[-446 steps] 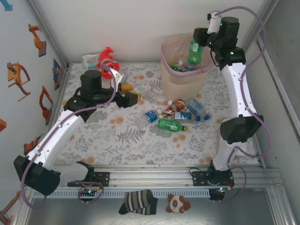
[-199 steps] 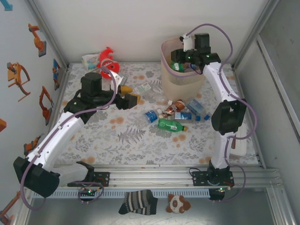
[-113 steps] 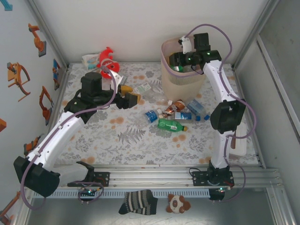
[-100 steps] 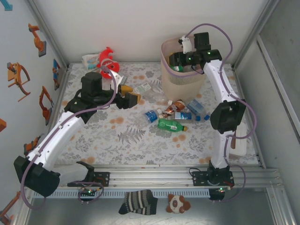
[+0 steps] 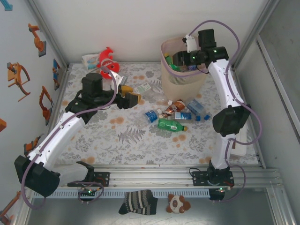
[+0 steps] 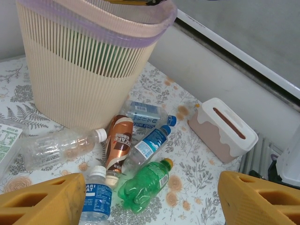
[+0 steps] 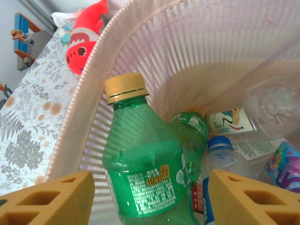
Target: Put the plastic bottles in the bin
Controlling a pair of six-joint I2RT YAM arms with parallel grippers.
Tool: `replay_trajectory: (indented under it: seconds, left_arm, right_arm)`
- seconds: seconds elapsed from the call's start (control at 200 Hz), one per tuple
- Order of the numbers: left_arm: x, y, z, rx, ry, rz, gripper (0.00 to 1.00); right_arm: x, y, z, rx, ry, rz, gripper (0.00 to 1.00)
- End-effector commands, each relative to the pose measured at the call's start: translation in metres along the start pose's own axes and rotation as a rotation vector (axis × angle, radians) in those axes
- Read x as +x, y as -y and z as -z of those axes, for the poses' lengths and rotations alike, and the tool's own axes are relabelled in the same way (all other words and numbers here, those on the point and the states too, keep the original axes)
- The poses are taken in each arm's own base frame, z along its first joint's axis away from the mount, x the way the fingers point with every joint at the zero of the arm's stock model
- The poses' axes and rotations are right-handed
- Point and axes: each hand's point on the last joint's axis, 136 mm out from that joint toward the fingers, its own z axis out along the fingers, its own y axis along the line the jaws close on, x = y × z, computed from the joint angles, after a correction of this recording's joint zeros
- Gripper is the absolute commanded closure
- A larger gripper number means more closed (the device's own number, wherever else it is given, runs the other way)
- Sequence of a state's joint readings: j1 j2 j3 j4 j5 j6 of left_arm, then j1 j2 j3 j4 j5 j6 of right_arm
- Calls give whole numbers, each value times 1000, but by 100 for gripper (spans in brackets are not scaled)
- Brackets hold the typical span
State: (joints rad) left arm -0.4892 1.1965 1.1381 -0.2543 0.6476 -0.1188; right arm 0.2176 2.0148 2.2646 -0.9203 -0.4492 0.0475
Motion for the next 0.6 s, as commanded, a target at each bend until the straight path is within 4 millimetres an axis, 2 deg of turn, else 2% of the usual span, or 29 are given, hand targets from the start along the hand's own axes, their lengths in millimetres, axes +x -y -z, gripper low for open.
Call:
replay_trajectory:
  seconds: [0.0, 0.155, 0.295, 0.411, 0.596]
  left_arm:
    - [-6, 4, 2, 21, 22, -4, 26]
    - [-4, 3, -1, 25, 21, 6, 27]
    - [-3, 4, -1, 25, 22, 7, 27]
    - [-3, 6, 1, 24, 23, 5, 27]
    - [-1, 5, 2, 18, 17, 4, 27]
  right_arm:
    - [4, 0, 13, 31, -21, 5, 42]
    - [4, -8, 0, -48, -24, -31, 62]
    - [8, -17, -21, -143, -48, -63, 71]
    - [21, -8, -42, -151, -97, -105, 77]
    - [50, 17, -71, -75, -188, -151, 80]
